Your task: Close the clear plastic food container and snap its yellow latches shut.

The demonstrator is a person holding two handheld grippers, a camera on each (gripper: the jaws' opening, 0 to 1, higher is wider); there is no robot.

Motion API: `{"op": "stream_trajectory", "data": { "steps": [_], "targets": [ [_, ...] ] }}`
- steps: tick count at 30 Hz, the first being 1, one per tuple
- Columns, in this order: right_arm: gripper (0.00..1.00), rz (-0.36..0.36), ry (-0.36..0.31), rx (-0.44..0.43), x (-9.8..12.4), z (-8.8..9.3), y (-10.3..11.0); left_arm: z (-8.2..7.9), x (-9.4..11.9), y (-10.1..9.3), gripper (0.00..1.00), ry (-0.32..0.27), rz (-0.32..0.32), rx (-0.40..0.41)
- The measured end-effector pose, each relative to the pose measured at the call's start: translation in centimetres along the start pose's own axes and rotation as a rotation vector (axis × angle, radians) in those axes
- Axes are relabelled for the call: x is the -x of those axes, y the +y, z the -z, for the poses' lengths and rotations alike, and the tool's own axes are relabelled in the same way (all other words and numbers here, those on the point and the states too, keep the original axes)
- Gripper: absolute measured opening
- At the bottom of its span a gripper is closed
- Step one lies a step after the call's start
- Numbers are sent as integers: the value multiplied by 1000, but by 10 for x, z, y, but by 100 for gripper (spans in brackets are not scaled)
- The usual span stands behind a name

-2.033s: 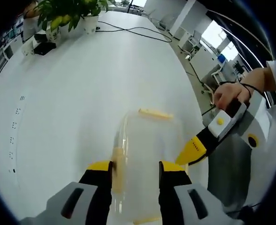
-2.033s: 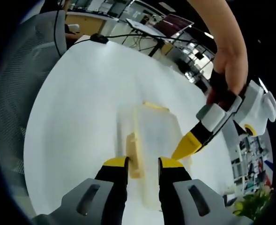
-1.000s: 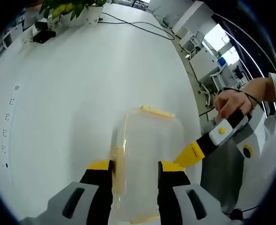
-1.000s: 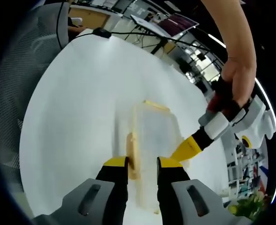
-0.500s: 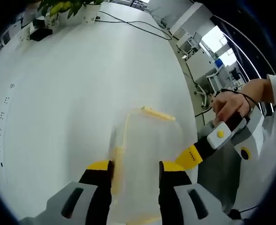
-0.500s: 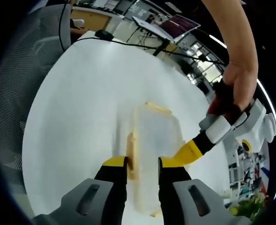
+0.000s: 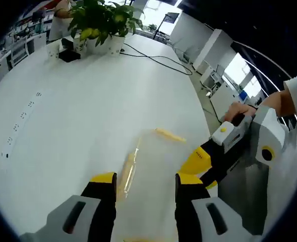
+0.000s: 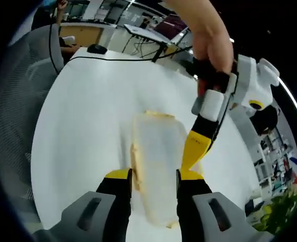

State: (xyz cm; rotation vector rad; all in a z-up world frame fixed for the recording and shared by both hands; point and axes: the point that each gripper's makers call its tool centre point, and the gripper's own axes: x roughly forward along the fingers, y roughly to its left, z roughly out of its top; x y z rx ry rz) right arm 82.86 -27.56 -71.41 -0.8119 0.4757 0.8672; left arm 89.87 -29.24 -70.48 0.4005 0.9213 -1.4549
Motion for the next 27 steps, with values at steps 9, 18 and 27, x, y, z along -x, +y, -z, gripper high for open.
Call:
{"op": "stream_trajectory", "data": {
  "steps": [9,18,27],
  "targets": [
    [36,-1,0,-61,7,5,-1,11,25,-6,42,-147,-87,64],
    [44,48,-9,-257,18,24,-18,14,44,-14,44,-316,-190,50],
    [50,75,2,-340,27,40,-22,41,47,-20,51,-397,-265,74]
  ]
}}
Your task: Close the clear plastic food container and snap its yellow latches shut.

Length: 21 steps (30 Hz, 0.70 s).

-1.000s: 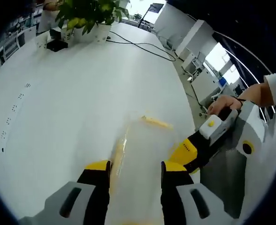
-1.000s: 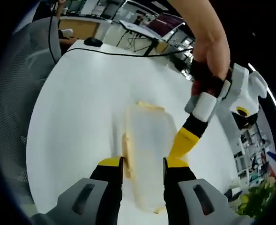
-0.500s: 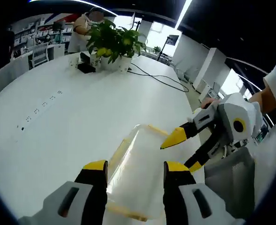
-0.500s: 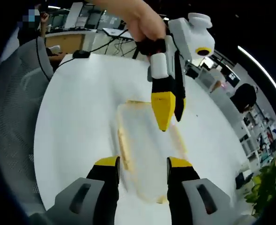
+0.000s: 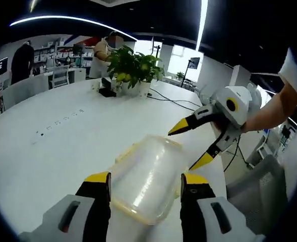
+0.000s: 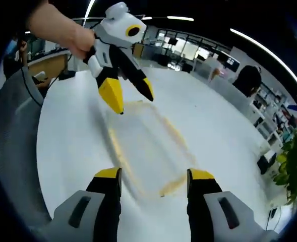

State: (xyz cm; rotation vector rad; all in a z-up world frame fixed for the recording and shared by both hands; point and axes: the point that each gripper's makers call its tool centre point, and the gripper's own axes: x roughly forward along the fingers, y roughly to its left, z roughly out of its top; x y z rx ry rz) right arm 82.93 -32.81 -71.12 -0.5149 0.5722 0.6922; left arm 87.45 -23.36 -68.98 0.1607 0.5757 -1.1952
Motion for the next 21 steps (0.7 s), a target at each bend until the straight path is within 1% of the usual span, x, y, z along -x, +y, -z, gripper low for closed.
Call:
{"op": "stream_trajectory", "data": {
  "steps": [3,5,7,9,10,13,16,21],
  "targets": [
    [51,10,-1,-34,-1,4,-2,6,7,3,52,-37,-40,21],
    [52,15,1,-60,-2,6,-2,10,10,2,52,-49,-59,22],
    [53,15,0,-90,-3,10,-2,18,12,1,53,-43,-75,13],
    [54,15,1,-119,-5,14,-2,25,13,-1,53,-45,-80,32],
    [54,14,1,-135,-7,16,-2,25,14,-1,53,-59,-92,24],
    [55,15,14,-170,-10,23,-2,28,15,0,53,-72,-109,27],
    [56,14,21,-185,-13,28,-2,33,12,2,54,-65,-126,19],
    [56,3,31,-186,-20,32,2,41,5,1,54,-38,-131,-23]
  ]
}}
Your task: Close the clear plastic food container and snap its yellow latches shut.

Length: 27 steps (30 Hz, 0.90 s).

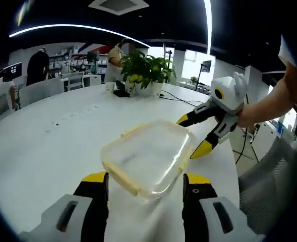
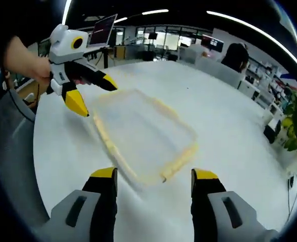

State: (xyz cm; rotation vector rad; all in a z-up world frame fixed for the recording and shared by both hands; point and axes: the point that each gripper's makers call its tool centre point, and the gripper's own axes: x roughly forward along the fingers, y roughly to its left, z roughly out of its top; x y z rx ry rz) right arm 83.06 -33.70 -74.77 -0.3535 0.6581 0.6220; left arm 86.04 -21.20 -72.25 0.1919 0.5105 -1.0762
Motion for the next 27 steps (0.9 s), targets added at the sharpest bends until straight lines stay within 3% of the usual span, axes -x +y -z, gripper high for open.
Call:
{"op": "stream_trajectory", "data": {
  "steps": [11,15,27],
  "targets": [
    [54,-17,29,20,-16,8,3,20,-13,1,51,52,-26,-48],
    [49,-18,28,43,-17,7,4,17,-13,1,45,39,-38,-60],
    [46,-2,44,75,-22,3,9,23,-7,8,43,42,-59,-54]
  ]
}}
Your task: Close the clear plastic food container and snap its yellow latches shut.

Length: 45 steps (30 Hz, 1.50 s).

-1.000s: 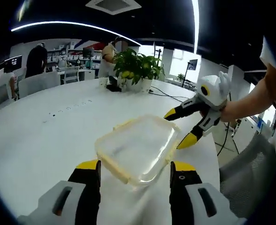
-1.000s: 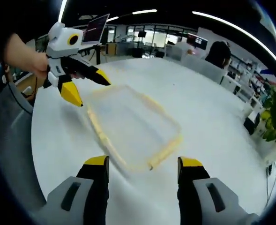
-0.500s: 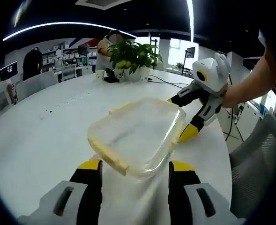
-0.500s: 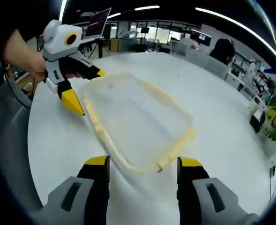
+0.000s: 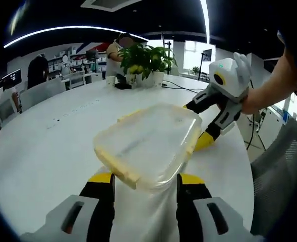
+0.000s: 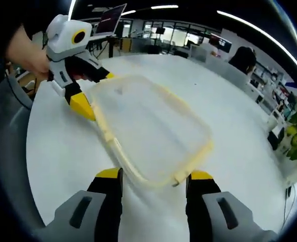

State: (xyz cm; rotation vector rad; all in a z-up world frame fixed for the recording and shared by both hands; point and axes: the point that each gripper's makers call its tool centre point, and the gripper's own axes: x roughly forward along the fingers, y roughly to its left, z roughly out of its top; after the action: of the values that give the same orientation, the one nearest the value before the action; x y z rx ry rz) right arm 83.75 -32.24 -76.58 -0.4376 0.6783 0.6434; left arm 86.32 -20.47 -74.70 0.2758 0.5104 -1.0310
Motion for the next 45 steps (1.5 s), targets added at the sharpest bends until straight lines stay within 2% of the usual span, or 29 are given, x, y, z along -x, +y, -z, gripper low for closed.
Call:
{"op": "stream_trajectory", "data": {
  "steps": [7,20,29,36,45],
  "targets": [
    [44,-26,-8,22,-12,-17,16,10,17,19,43,14,-29,3],
    [41,-93,-37,92,-48,-65,48,40,64,62,42,42,-120,7],
    [40,-127,-61,104,-68,-93,67,57,89,90,42,51,-163,9],
    [38,-132,-64,108,-75,-104,76,62,98,102,41,46,-173,12],
    [38,-125,-60,113,-76,-107,76,63,101,104,40,45,-183,15]
  ]
}}
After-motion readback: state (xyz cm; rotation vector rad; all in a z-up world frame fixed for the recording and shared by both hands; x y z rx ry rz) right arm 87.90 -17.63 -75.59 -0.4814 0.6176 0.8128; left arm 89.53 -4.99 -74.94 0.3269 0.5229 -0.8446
